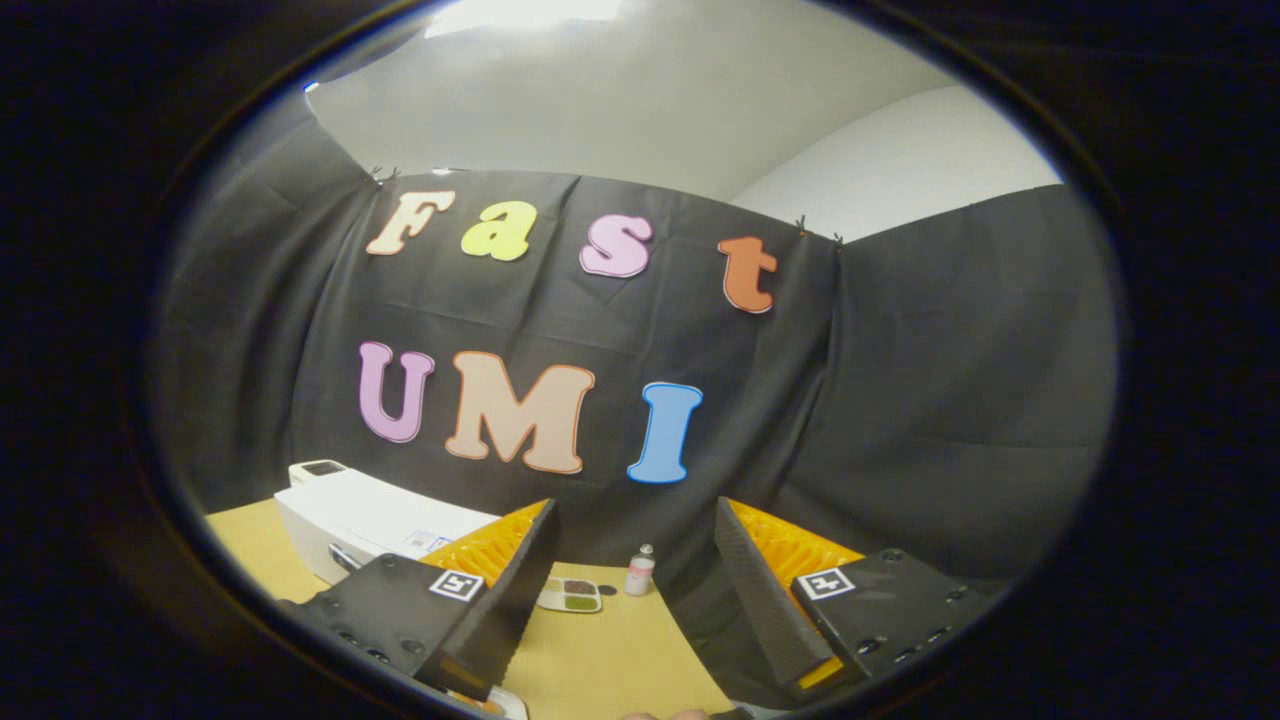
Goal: Open the microwave oven with the left hand, put the food in, and close the microwave oven.
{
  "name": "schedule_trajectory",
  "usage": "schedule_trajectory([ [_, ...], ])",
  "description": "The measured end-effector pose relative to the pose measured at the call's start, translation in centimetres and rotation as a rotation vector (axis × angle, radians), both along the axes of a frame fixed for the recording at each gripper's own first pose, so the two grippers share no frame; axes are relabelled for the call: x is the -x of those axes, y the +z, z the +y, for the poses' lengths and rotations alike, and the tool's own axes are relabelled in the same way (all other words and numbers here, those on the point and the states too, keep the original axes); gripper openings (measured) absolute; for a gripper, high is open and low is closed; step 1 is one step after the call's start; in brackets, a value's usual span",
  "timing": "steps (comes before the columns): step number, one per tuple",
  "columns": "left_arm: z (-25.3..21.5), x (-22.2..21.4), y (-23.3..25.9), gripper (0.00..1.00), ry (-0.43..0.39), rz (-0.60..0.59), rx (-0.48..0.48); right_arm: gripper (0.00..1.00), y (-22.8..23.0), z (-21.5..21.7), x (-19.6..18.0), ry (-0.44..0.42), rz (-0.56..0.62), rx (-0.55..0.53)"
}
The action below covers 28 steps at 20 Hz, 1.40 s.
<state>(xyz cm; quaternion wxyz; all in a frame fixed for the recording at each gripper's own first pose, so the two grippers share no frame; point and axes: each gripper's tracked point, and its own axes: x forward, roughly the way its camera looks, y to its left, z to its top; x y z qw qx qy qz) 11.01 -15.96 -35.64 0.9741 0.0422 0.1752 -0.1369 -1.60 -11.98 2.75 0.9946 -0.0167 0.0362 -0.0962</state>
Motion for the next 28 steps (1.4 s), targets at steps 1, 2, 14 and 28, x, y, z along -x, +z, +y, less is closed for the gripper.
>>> schedule_trajectory([
  [1,-0.1,-0.3,0.2,0.96,0.001,-0.013,-0.002,0.96,-0.2,-0.3,0.1,-0.006,0.004,0.001],
  [2,-0.1,-0.5,0.2,0.89,-0.001,-0.017,-0.008,0.96,-0.2,-0.4,0.2,-0.012,0.005,0.002],
  [14,-0.8,-0.5,-1.2,0.13,-0.017,0.059,0.007,0.96,-0.5,0.4,0.1,-0.001,0.006,-0.025],
  [28,0.8,5.7,0.0,0.02,-0.104,0.142,0.066,0.96,-1.2,-0.5,0.6,0.006,0.036,-0.057],
])
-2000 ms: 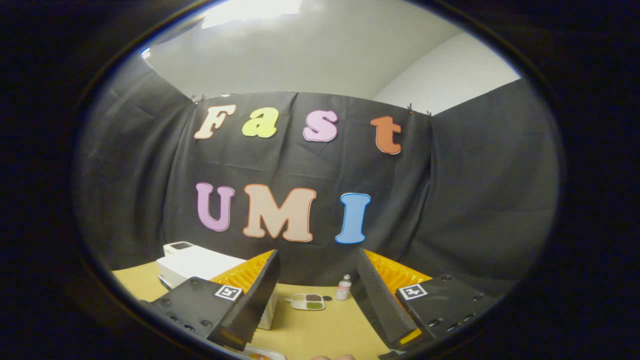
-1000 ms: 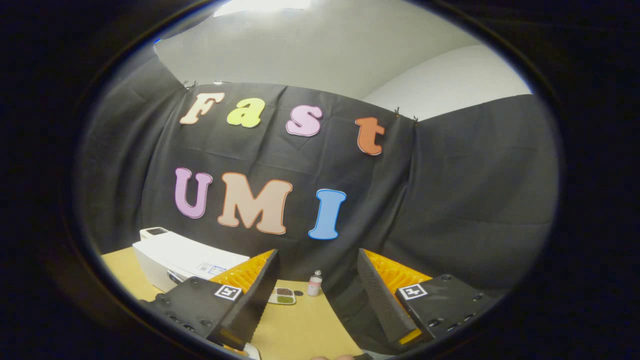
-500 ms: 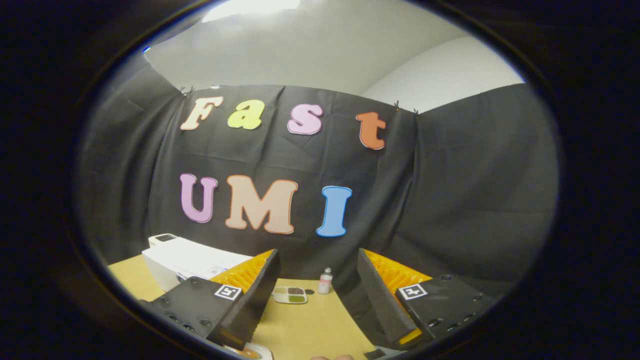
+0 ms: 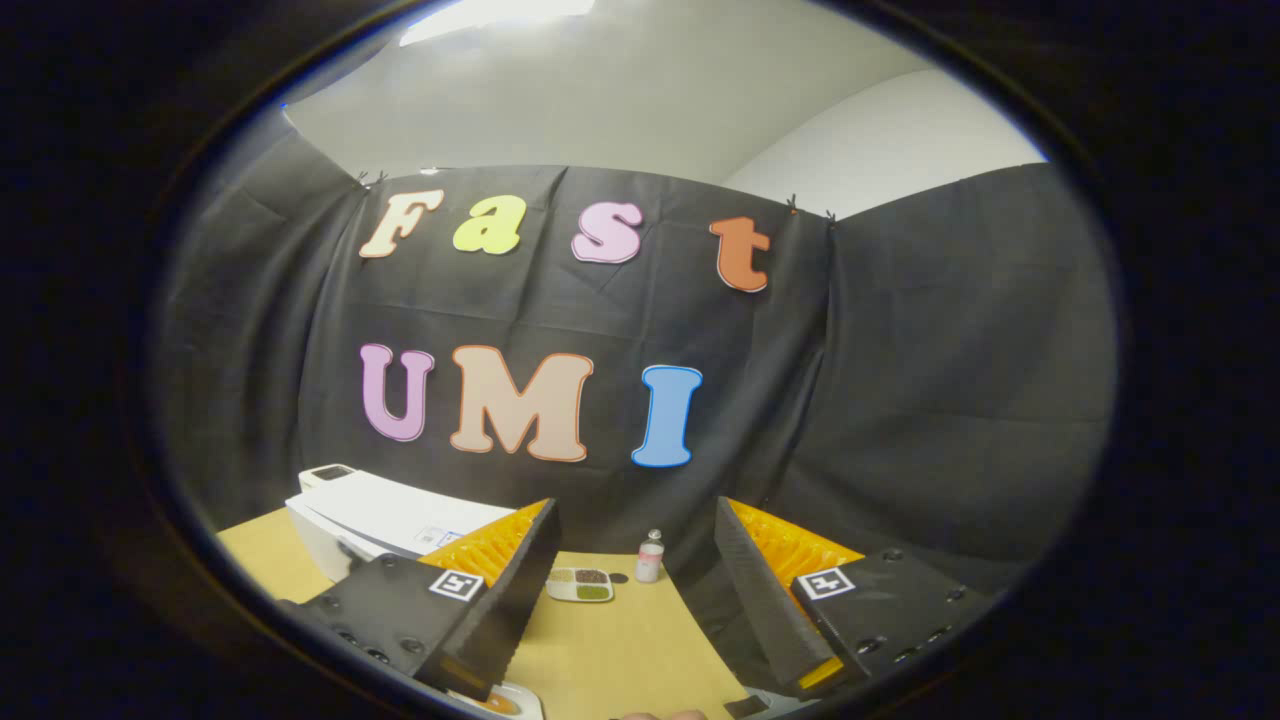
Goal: Open the microwave oven with the left hand, put the food in, and close the microwave oven.
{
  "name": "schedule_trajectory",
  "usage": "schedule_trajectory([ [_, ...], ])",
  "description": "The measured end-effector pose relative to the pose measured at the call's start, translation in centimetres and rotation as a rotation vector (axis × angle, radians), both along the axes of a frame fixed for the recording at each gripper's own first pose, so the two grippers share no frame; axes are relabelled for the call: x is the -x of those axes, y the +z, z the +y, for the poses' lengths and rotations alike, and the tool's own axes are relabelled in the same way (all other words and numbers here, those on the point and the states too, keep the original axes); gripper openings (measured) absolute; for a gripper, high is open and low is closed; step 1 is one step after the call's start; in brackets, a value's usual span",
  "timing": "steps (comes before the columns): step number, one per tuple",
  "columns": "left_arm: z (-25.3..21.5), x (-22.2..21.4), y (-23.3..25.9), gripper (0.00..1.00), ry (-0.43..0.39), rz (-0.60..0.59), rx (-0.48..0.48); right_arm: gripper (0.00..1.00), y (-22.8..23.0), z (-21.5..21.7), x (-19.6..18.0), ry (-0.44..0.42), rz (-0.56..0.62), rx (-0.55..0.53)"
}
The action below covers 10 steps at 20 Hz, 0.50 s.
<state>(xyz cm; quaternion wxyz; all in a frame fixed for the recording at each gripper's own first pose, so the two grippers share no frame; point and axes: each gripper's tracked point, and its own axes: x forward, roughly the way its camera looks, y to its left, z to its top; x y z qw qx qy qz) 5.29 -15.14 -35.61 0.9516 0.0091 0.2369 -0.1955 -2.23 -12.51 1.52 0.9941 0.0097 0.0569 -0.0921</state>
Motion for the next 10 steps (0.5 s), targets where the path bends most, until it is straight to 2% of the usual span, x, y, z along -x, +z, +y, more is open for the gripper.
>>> schedule_trajectory([
  [2,2.6,4.9,0.7,0.00,-0.026,0.006,-0.035,0.96,-0.4,0.0,-0.6,0.003,0.000,0.005],
  [4,5.7,8.6,0.5,0.00,-0.025,0.054,-0.043,0.97,-1.0,1.7,-0.9,0.064,-0.001,-0.008],
  [7,9.6,12.3,1.0,0.00,0.023,0.106,-0.072,0.98,-1.4,5.1,-2.0,0.168,-0.026,-0.002],
  [10,13.9,14.6,1.3,0.00,0.130,0.142,-0.082,0.97,-1.5,8.4,-3.0,0.251,-0.044,0.004],
])
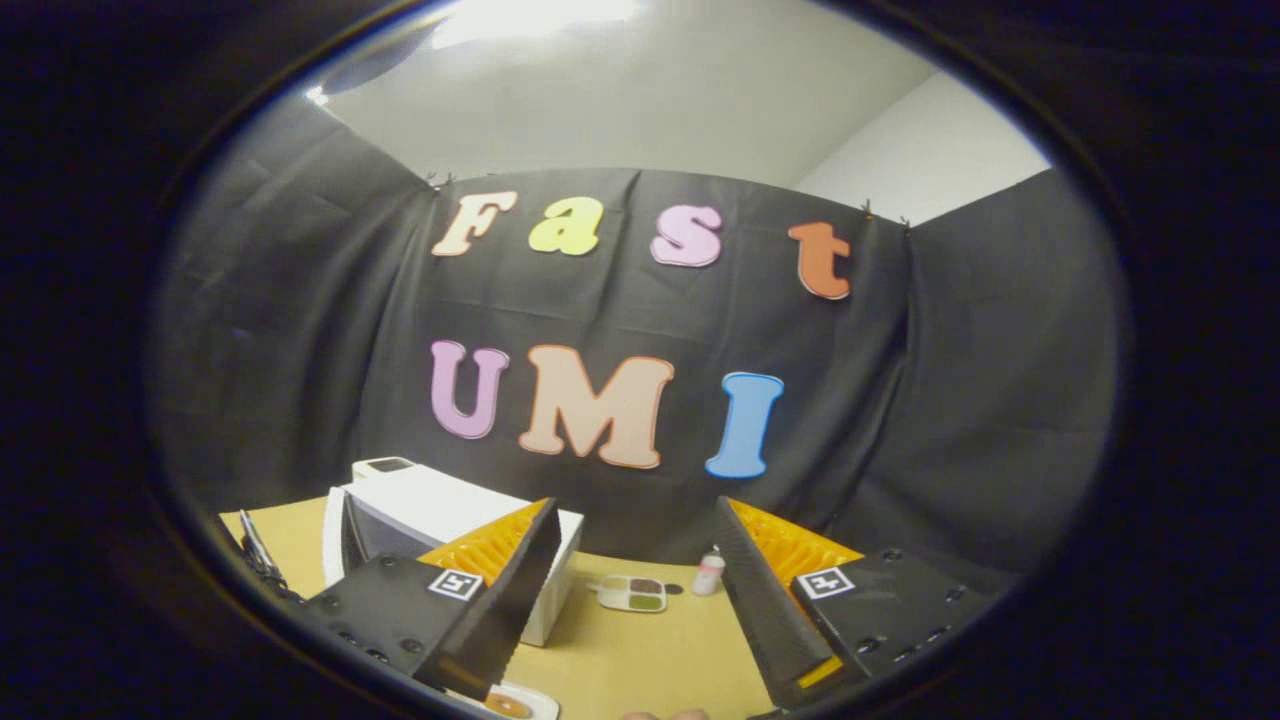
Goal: Open the microwave oven with the left hand, put the food in, and close the microwave oven.
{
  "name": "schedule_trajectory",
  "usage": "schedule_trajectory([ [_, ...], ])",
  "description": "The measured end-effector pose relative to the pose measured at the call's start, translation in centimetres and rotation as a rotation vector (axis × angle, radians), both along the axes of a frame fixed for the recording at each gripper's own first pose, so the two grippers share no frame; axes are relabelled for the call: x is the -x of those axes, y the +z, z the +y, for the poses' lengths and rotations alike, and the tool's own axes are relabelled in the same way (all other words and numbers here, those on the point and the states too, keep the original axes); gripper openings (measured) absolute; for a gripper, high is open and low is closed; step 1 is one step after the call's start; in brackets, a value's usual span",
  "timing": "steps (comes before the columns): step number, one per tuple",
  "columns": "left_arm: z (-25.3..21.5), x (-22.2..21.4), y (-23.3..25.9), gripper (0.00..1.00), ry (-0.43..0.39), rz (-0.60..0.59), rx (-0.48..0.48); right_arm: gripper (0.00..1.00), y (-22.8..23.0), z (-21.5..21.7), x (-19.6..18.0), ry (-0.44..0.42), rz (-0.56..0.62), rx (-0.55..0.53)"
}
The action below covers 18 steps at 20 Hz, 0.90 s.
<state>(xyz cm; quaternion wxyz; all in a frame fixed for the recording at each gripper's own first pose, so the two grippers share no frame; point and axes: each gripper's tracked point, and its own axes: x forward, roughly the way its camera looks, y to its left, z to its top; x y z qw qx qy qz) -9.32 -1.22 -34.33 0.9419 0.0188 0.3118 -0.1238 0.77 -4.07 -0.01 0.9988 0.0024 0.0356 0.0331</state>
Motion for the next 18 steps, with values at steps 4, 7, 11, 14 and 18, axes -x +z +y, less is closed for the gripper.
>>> schedule_trajectory([
  [4,6.0,2.2,0.3,0.00,0.131,0.020,-0.045,0.97,-0.4,3.9,0.3,0.066,-0.018,-0.026],
  [7,10.2,3.3,0.6,0.00,0.180,0.023,-0.060,0.98,-2.5,6.0,1.1,0.096,0.000,-0.039],
  [11,14.4,3.8,0.6,0.00,0.208,0.036,-0.020,0.97,-4.8,9.1,2.3,0.169,-0.029,-0.067],
  [14,15.7,3.9,0.6,0.00,0.201,0.036,0.003,0.98,-7.8,10.6,3.3,0.181,-0.020,-0.112],
  [18,15.8,3.8,0.4,0.00,0.169,0.049,0.006,0.97,-14.0,11.1,4.6,0.164,0.096,-0.117],
])
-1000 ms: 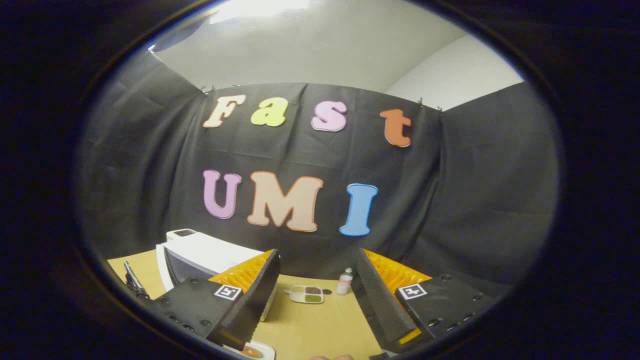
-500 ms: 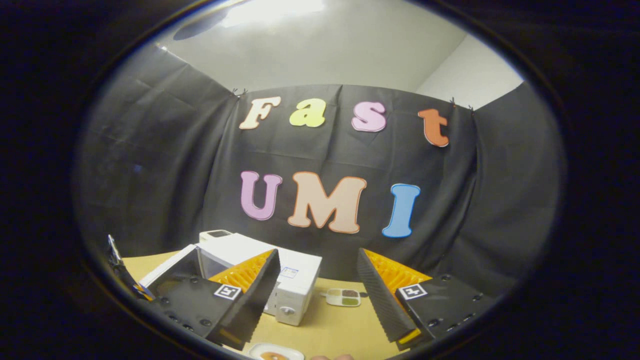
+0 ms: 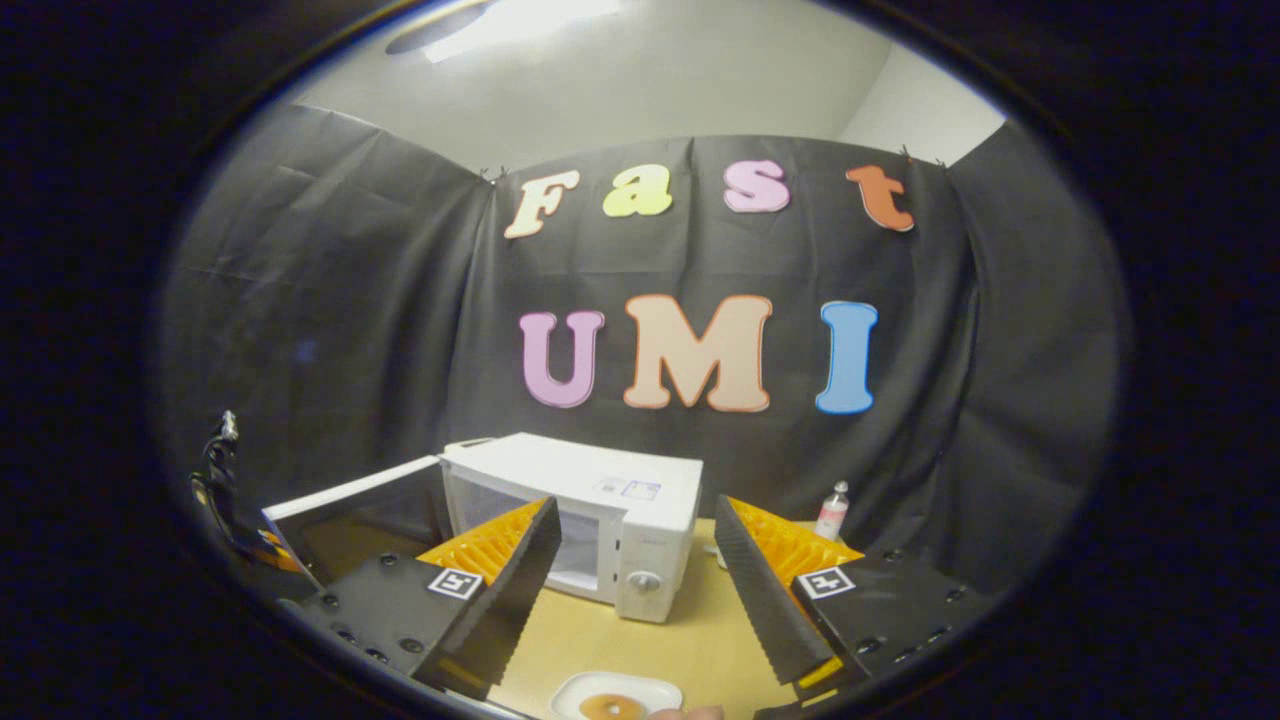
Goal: Open the microwave oven with the left hand, put the food in, and close the microwave oven.
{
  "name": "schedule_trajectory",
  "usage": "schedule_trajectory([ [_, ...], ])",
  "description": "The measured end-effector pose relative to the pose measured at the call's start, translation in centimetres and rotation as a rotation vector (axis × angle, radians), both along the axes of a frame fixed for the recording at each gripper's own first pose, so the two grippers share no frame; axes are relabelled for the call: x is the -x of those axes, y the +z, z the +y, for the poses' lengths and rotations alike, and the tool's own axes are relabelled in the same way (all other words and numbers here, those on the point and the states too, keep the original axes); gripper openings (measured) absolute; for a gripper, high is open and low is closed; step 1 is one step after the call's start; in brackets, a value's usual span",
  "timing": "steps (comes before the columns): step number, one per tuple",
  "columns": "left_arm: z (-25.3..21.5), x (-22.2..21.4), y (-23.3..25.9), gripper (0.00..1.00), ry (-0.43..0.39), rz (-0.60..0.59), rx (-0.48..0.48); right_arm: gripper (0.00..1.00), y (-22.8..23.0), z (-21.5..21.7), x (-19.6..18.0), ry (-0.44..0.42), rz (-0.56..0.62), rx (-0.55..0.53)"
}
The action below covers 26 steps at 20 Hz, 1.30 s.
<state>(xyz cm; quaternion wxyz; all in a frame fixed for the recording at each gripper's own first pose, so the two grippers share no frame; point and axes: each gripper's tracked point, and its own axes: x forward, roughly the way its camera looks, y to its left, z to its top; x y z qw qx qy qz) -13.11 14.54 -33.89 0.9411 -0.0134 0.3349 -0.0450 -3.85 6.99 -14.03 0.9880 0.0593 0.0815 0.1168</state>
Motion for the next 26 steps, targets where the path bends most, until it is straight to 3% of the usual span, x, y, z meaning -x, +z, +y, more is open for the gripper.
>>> schedule_trajectory([
  [1,-0.2,-0.1,0.1,0.00,-0.008,-0.001,0.010,0.97,-1.5,0.0,0.3,0.002,0.016,0.013],
  [3,0.5,0.1,-0.2,0.14,0.028,0.009,0.007,0.97,-5.8,0.5,0.9,0.015,0.091,0.022],
  [6,0.4,-0.2,-0.3,0.83,0.047,0.014,0.001,0.98,-11.3,1.2,2.6,0.038,0.210,0.020],
  [7,0.3,-0.2,-0.2,0.87,0.040,0.006,-0.012,0.97,-12.9,1.4,3.1,0.048,0.240,0.039],
  [15,-0.1,-0.1,-0.1,0.86,0.039,0.004,-0.028,0.98,-23.1,3.8,8.1,0.178,0.432,0.144],
  [20,0.1,0.1,0.2,0.86,0.047,0.003,-0.046,0.99,-28.1,4.0,9.9,0.196,0.544,0.164],
  [26,0.1,0.8,2.2,0.86,0.054,-0.036,-0.062,0.98,-30.8,4.3,10.9,0.208,0.616,0.199],
])
